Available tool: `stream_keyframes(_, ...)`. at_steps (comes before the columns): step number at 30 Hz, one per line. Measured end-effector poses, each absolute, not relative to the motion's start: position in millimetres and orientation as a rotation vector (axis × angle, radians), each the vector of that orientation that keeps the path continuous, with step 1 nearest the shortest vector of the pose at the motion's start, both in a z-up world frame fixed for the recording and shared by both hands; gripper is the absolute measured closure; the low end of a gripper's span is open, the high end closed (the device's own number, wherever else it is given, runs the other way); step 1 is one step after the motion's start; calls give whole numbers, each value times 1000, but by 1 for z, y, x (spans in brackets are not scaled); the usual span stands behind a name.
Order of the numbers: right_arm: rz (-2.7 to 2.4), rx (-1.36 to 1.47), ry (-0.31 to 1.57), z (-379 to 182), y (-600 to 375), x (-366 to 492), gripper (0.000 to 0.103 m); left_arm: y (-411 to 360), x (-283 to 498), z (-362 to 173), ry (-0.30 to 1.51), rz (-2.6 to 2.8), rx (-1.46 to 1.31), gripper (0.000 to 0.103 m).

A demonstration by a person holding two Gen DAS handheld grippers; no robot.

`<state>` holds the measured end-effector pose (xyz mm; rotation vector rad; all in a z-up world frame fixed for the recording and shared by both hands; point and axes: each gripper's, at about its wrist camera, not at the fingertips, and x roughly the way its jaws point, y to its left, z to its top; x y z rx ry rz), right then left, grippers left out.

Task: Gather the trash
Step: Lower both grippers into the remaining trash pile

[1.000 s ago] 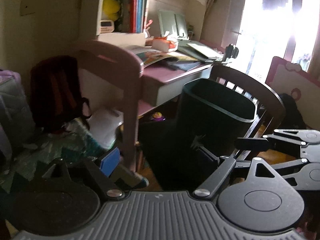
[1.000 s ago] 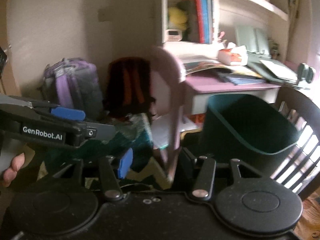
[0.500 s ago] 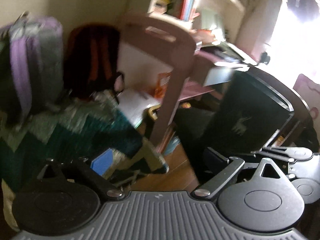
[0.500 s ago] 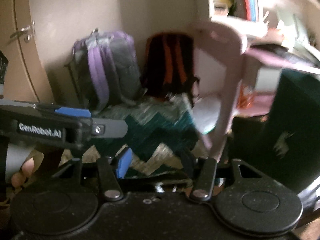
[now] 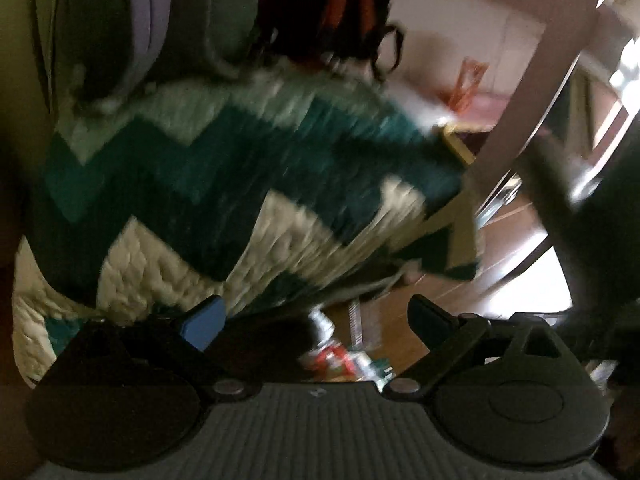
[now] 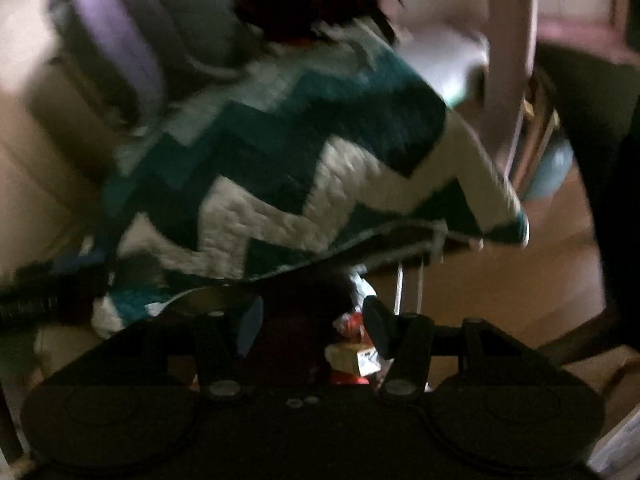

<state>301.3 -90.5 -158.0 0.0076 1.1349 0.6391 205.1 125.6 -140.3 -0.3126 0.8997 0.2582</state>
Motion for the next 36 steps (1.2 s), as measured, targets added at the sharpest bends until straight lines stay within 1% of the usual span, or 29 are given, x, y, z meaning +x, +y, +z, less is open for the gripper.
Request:
stream_keyframes(6, 534, 17, 1287, -234, -75, 336, 48, 129, 219, -229, 1060, 225, -353, 5)
stream_keyframes(9, 494, 13, 1377, -270, -74, 353, 48, 116, 224, -269, 1137, 182, -295, 5)
stream_keyframes(11, 504, -31, 1453, -296, -73, 364, 48, 106, 229, -291, 1179, 128, -253, 5)
stream_keyframes(13, 552, -129, 1491, -316, -69, 371, 48, 97, 236, -313, 1216, 68, -225, 5)
stream_keyframes(16, 632, -316, 1491, -344, -63, 375, 48, 86, 247, -340, 1261, -2, -179, 5)
stream_keyframes(20, 812, -616, 1453, -381, -53, 356, 49, 75, 258, -376, 1305, -65, -116, 5)
stream_keyframes(22, 880, -682, 1453, -398, -51, 347, 49, 68, 263, -393, 1310, -94, -66, 5)
stream_keyframes(25, 944, -728, 1472, -423, -47, 339, 51, 58, 268, -417, 1304, -154, 17, 5)
stream_keyframes(30, 991, -766, 1436, -446, -39, 340, 51, 38, 275, -450, 1285, -257, 163, 6)
stream_keyframes(33, 997, -757, 1448, -465, -38, 345, 51, 28, 279, -466, 1274, -311, 225, 6)
stream_keyframes(34, 996, -764, 1453, -472, -38, 345, 51, 24, 280, -472, 1272, -323, 248, 7)
stream_keyframes(36, 998, -786, 1457, -485, -38, 346, 52, 20, 283, -483, 1276, -340, 276, 15)
